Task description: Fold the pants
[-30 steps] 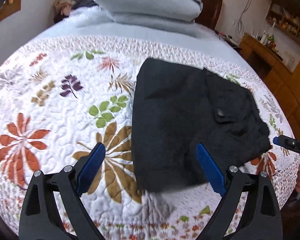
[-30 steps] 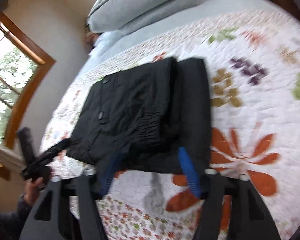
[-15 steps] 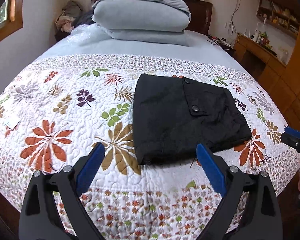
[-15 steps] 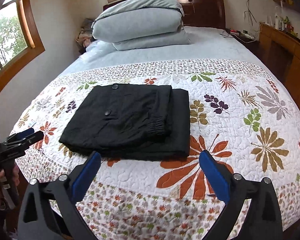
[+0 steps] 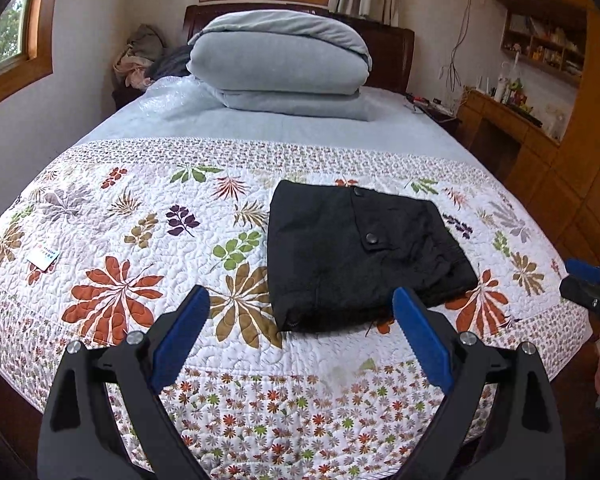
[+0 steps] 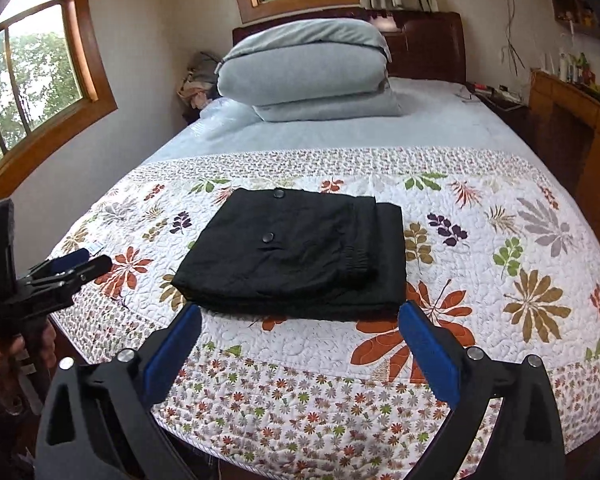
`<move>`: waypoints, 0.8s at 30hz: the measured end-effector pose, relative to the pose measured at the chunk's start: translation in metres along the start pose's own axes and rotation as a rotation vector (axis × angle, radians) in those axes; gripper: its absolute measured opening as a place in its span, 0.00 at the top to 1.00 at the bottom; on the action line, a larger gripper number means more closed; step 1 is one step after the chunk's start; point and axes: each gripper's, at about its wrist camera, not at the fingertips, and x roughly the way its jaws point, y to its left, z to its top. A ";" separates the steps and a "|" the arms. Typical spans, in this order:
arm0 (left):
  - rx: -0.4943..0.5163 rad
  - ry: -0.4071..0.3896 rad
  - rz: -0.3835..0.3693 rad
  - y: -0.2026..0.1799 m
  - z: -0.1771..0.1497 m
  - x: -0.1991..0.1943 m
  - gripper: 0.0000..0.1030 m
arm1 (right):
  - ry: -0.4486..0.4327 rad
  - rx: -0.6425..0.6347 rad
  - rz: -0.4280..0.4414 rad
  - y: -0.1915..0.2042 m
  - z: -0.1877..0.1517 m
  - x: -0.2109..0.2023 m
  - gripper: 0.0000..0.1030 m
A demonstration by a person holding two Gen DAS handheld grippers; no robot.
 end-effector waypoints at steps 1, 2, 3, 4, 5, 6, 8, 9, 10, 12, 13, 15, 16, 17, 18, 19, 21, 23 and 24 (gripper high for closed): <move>-0.001 -0.007 0.001 0.000 0.000 -0.003 0.10 | -0.002 0.003 0.003 0.000 0.000 -0.002 0.03; 0.002 -0.011 0.006 -0.001 0.001 -0.005 0.10 | -0.003 0.008 0.009 0.000 -0.001 -0.004 0.03; 0.006 -0.015 0.009 -0.001 0.001 -0.007 0.10 | -0.005 0.019 0.014 0.000 -0.001 -0.006 0.03; 0.011 -0.020 0.012 -0.002 0.001 -0.009 0.10 | -0.007 0.027 0.020 -0.001 0.000 -0.007 0.03; 0.017 -0.024 0.013 -0.004 0.001 -0.011 0.10 | -0.007 0.033 0.029 -0.001 0.000 -0.009 0.03; 0.021 -0.026 0.013 -0.005 0.002 -0.014 0.10 | -0.009 0.037 0.034 -0.001 0.001 -0.010 0.03; 0.027 -0.030 0.013 -0.006 0.003 -0.018 0.10 | -0.020 0.037 0.033 0.001 0.001 -0.014 0.03; 0.030 -0.035 0.012 -0.007 0.003 -0.020 0.10 | -0.024 0.032 0.033 0.003 0.002 -0.016 0.03; 0.033 -0.041 0.012 -0.008 0.003 -0.022 0.10 | -0.027 0.030 0.033 0.004 0.002 -0.017 0.03; 0.035 -0.045 0.011 -0.008 0.004 -0.024 0.10 | -0.034 0.031 0.035 0.006 0.002 -0.018 0.03; 0.035 -0.047 0.009 -0.008 0.005 -0.026 0.10 | -0.034 0.031 0.039 0.006 0.002 -0.019 0.03; 0.033 -0.048 0.006 -0.008 0.005 -0.027 0.10 | -0.037 0.031 0.040 0.008 0.002 -0.019 0.03; 0.031 -0.049 0.004 -0.008 0.005 -0.027 0.10 | -0.038 0.031 0.041 0.008 0.002 -0.019 0.03; 0.029 -0.049 0.001 -0.007 0.006 -0.028 0.10 | -0.037 0.030 0.042 0.008 0.001 -0.019 0.03; 0.028 -0.049 0.001 -0.007 0.006 -0.028 0.10 | -0.035 0.031 0.044 0.008 0.001 -0.018 0.03; 0.028 -0.049 0.002 -0.007 0.006 -0.028 0.10 | -0.036 0.033 0.045 0.008 0.000 -0.018 0.03; 0.024 -0.048 0.002 -0.006 0.007 -0.029 0.10 | -0.033 0.035 0.053 0.008 0.000 -0.017 0.03; 0.023 -0.052 0.003 -0.005 0.007 -0.030 0.10 | -0.033 0.034 0.053 0.008 0.000 -0.016 0.03; 0.023 -0.055 0.005 -0.005 0.007 -0.030 0.10 | -0.033 0.031 0.054 0.009 0.000 -0.016 0.03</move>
